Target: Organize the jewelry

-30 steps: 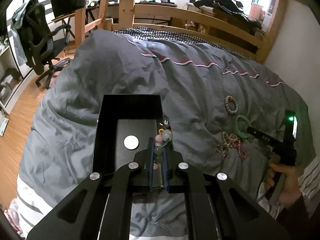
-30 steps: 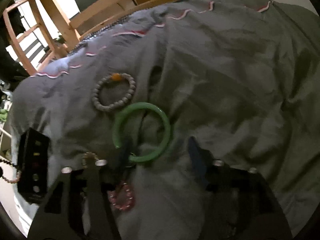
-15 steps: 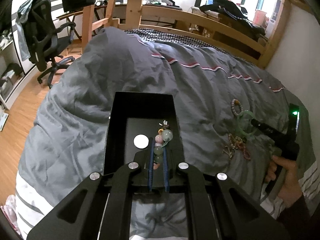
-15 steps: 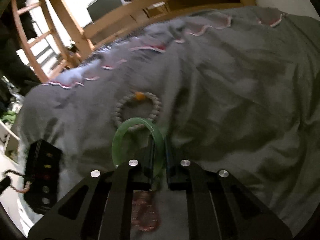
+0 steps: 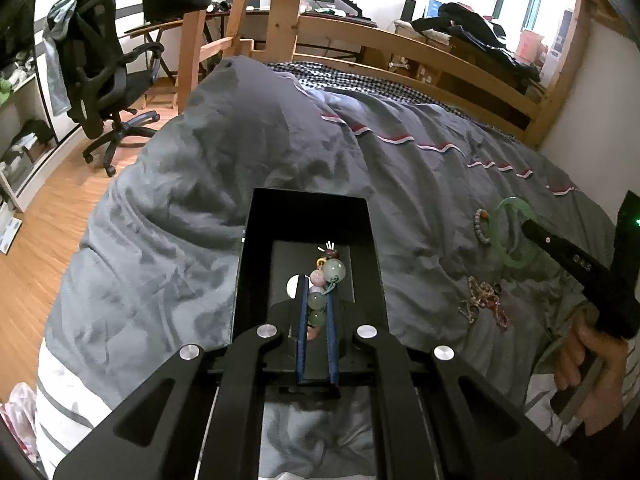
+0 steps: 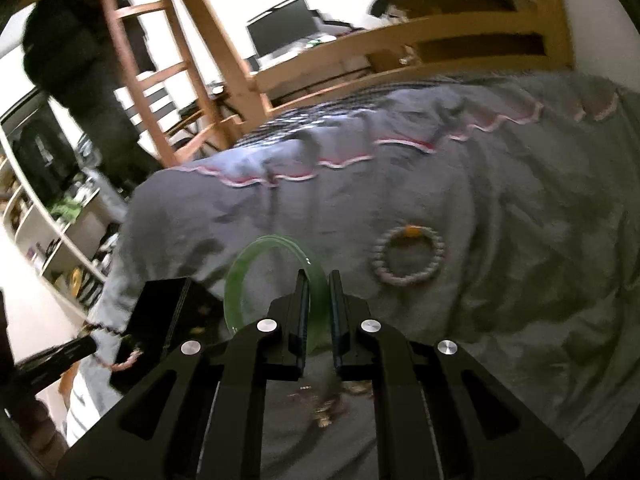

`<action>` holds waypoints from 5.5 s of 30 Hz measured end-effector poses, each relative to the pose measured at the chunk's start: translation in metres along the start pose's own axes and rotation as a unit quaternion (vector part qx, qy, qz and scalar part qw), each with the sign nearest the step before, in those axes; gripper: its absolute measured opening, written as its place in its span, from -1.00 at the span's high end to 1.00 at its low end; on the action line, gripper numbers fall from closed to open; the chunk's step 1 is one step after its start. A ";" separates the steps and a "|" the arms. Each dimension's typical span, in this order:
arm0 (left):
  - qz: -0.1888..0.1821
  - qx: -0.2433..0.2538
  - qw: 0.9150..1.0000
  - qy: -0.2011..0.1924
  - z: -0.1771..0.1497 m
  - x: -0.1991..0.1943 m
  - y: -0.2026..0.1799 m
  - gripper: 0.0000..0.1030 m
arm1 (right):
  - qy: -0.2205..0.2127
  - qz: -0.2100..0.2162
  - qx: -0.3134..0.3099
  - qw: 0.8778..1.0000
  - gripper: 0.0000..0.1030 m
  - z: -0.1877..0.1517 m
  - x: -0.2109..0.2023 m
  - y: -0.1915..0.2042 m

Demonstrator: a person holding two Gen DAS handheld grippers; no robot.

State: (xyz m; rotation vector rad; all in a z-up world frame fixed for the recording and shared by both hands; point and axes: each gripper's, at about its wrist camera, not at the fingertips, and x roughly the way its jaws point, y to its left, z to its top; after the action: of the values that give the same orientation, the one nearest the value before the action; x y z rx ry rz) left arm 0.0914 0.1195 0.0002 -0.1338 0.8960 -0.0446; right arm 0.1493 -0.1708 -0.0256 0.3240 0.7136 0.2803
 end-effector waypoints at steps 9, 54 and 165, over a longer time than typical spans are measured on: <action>0.013 -0.011 1.000 0.002 0.001 0.003 0.010 0.85 | 0.033 0.053 -0.076 0.995 0.80 -0.031 0.007 0.072; 0.003 -0.026 0.999 -0.043 0.002 -0.010 0.009 -0.81 | -0.018 0.018 -0.149 0.989 -0.93 -0.039 0.023 0.103; -0.121 0.136 0.976 0.121 -0.060 0.096 -0.126 0.75 | 0.045 0.116 0.043 0.991 0.83 0.002 0.013 -0.034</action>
State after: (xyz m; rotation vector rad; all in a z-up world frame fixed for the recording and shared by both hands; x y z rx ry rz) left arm 0.1068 -0.0203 -0.0938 0.0199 1.1035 -0.4159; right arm 0.1644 -0.1975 -0.0445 0.4792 0.7792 0.4887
